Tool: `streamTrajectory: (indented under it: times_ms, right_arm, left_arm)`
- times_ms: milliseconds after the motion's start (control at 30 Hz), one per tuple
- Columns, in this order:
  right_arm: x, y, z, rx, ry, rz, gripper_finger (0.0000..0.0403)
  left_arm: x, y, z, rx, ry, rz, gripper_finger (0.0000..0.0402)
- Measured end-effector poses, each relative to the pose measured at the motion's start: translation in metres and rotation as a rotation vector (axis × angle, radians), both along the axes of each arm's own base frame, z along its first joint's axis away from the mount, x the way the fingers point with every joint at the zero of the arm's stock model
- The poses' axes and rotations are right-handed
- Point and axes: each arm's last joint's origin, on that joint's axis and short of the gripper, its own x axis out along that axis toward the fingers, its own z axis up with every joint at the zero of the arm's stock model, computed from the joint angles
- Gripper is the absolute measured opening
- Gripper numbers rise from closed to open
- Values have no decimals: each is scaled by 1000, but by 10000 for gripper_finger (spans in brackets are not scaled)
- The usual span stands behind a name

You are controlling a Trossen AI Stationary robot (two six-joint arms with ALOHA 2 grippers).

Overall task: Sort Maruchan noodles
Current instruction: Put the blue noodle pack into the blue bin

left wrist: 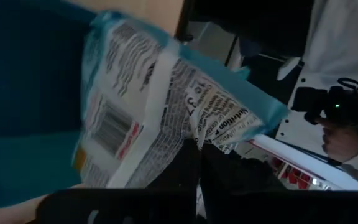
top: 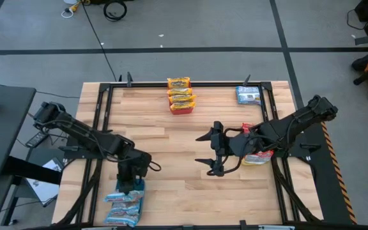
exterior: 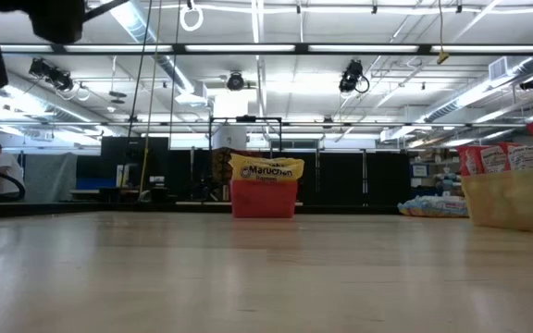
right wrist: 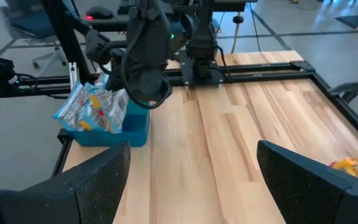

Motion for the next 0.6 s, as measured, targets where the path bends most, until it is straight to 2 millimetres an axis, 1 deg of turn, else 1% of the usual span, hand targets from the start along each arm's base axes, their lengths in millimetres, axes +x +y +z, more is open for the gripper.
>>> streamTrajectory:
  times_ms: [100, 200, 267, 367, 433, 600]
  right_arm:
    - [-1, 1, -1, 19, 9, -7, 354]
    - [-1, 1, -1, 31, 10, -12, 354]
    - [-1, 1, -1, 36, 10, -14, 354]
    - [-1, 1, -2, 35, 18, -16, 354]
    - [-2, 1, -3, 31, 27, -16, 354]
    - [-3, 0, -6, 23, 60, -21, 354]
  left_arm:
    - [-4, 2, -10, 12, 22, -2, 6]
    - [-3, 1, -17, -13, -24, -3, 6]
    - [-4, 1, -23, -16, -22, 2, 6]
    - [-9, 4, -32, -7, 31, 20, 6]
    - [-14, 5, -37, -15, 103, 26, 6]
    - [-16, 2, -36, -74, 166, 4, 6]
